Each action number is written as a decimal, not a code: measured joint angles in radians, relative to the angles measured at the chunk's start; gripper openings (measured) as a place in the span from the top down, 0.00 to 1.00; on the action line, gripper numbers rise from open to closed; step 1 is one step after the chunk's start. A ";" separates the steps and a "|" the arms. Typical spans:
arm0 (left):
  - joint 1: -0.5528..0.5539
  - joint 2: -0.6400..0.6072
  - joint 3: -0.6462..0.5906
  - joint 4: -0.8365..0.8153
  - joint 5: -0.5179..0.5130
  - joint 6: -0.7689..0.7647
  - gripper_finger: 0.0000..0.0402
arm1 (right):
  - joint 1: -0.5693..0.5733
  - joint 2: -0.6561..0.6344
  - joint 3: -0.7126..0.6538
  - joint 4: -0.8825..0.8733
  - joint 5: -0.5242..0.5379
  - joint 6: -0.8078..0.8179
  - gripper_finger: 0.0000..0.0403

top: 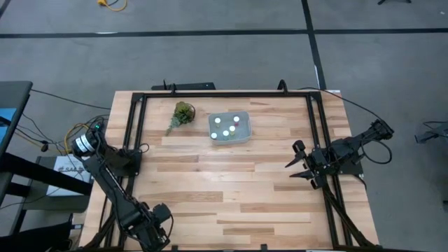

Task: Pick and place pill bottles into a basket
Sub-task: Put the blue pill bottle into the bin

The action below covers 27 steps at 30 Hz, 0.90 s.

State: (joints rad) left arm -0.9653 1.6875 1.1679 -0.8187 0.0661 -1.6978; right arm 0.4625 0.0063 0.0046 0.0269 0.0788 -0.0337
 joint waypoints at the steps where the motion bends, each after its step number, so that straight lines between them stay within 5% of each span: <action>1: 0.000 0.000 0.000 0.001 0.000 0.000 0.55 | 0.000 0.000 0.000 0.000 0.000 0.000 0.58; 27: -0.021 0.000 -0.073 0.118 -0.023 -0.034 0.46 | 0.000 0.000 0.000 0.000 0.000 0.000 0.58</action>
State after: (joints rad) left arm -0.9859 1.6873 1.0950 -0.7002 0.0435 -1.7317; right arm 0.4625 0.0063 0.0047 0.0265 0.0788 -0.0337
